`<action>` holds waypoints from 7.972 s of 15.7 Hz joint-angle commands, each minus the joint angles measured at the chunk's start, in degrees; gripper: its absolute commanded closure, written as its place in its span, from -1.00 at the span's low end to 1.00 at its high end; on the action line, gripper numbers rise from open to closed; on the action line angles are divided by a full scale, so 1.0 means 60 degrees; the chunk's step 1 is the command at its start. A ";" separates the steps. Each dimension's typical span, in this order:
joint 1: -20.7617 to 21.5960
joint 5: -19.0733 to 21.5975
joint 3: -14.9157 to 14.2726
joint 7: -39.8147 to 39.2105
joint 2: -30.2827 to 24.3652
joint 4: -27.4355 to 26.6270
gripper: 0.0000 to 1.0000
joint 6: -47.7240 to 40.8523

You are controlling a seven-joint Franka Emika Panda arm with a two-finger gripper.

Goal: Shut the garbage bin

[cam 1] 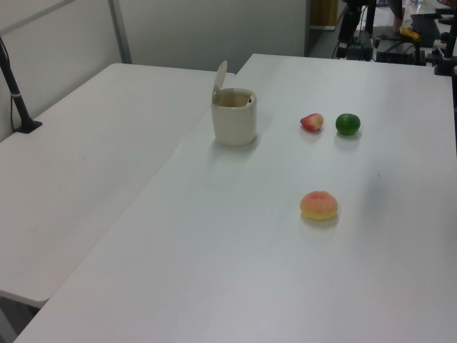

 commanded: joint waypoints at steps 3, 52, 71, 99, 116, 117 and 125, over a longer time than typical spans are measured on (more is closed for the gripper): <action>0.0117 0.0147 -0.0137 -0.0023 -0.0074 -0.0027 -0.94 -0.0164; -0.0279 0.0953 -0.0005 0.0519 0.6883 0.4309 1.00 1.1305; -0.0469 0.0513 -0.0005 0.0052 0.6402 0.3110 1.00 1.1468; -0.0601 0.0543 0.0215 -0.1575 0.5888 0.2112 1.00 0.8362; -0.0616 0.0528 0.0229 -0.1605 0.6020 0.1951 1.00 0.8391; -0.0616 0.0528 0.0229 -0.1576 0.5991 0.1965 1.00 0.8391; -0.0660 0.0660 0.0244 -0.1546 0.5202 0.1922 1.00 0.7619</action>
